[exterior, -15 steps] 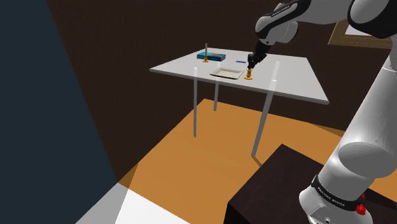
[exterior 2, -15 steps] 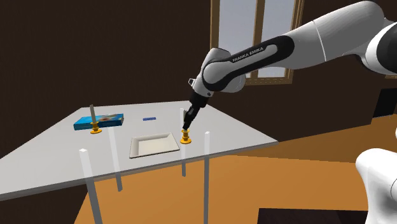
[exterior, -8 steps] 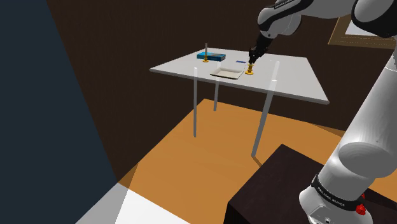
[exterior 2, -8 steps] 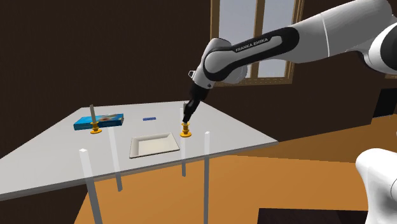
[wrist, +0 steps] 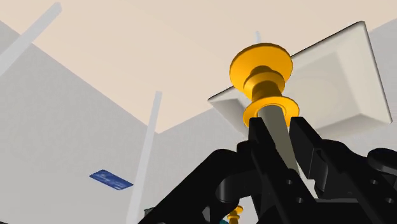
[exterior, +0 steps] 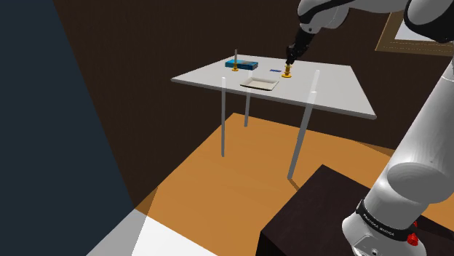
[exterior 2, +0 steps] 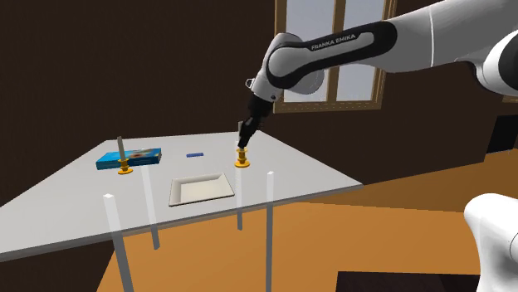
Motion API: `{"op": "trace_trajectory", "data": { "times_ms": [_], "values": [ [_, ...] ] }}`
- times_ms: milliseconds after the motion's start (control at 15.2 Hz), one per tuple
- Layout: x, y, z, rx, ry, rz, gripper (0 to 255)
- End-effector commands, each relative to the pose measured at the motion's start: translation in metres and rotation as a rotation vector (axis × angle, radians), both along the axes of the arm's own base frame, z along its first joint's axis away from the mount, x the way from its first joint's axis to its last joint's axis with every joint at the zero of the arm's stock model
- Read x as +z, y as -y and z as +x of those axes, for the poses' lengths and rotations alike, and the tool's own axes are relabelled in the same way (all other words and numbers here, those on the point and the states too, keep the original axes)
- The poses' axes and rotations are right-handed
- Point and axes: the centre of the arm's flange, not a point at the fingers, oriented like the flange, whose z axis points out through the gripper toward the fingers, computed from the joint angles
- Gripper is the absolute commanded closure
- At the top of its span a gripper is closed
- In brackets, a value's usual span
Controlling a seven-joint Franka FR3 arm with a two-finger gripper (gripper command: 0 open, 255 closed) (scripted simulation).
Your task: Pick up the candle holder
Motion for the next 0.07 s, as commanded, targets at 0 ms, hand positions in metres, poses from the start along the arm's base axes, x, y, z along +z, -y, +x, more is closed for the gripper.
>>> {"op": "trace_trajectory", "data": {
  "times_ms": [0],
  "values": [
    [0.0033, 0.0004, 0.0006, 0.000, -0.001, 0.000, 255]
  ]
}}
